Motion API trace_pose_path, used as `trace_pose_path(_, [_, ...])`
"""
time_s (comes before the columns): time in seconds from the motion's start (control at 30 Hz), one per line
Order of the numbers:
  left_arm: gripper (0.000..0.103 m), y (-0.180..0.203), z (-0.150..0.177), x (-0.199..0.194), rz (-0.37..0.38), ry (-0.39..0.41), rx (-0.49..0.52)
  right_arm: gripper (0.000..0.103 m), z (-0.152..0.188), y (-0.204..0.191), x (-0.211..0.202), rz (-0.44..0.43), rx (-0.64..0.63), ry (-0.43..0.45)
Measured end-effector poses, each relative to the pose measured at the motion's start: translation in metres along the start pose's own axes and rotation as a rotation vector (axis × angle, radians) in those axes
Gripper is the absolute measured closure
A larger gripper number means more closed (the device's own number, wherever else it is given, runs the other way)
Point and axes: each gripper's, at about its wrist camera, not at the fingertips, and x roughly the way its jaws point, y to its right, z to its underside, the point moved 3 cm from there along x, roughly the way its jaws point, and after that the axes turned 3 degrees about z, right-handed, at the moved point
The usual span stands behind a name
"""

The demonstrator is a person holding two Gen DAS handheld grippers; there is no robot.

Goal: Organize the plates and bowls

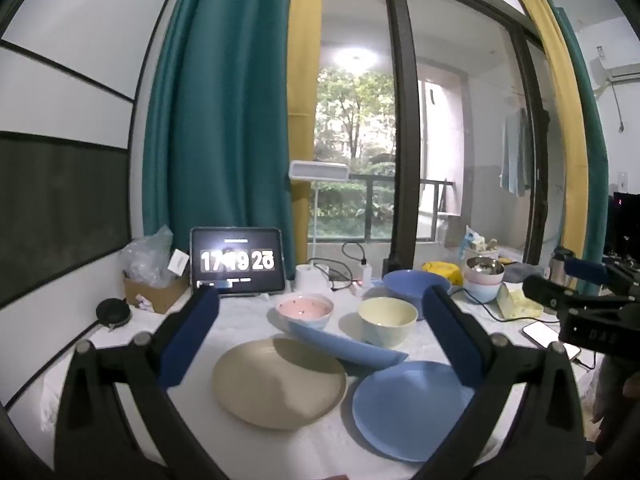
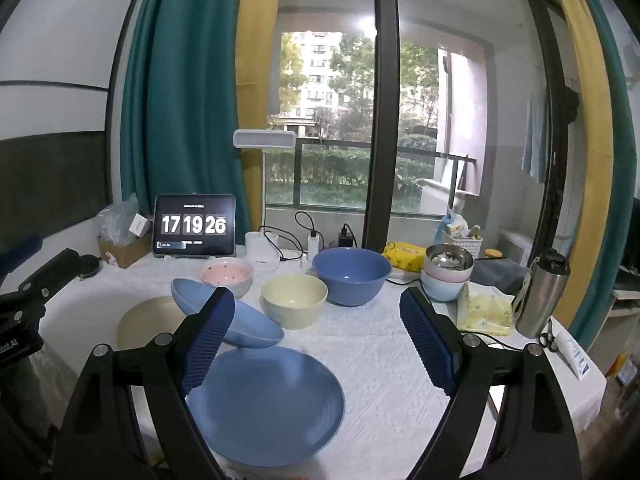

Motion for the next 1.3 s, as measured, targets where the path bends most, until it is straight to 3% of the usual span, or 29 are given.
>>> trace_pose_path(1.3, [0.000, 0.0012, -0.0008, 0.0001, 0.000, -0.002, 0.001, 0.015, 0.0027, 0.0026, 0.0032, -0.003, 0.004, -0.011])
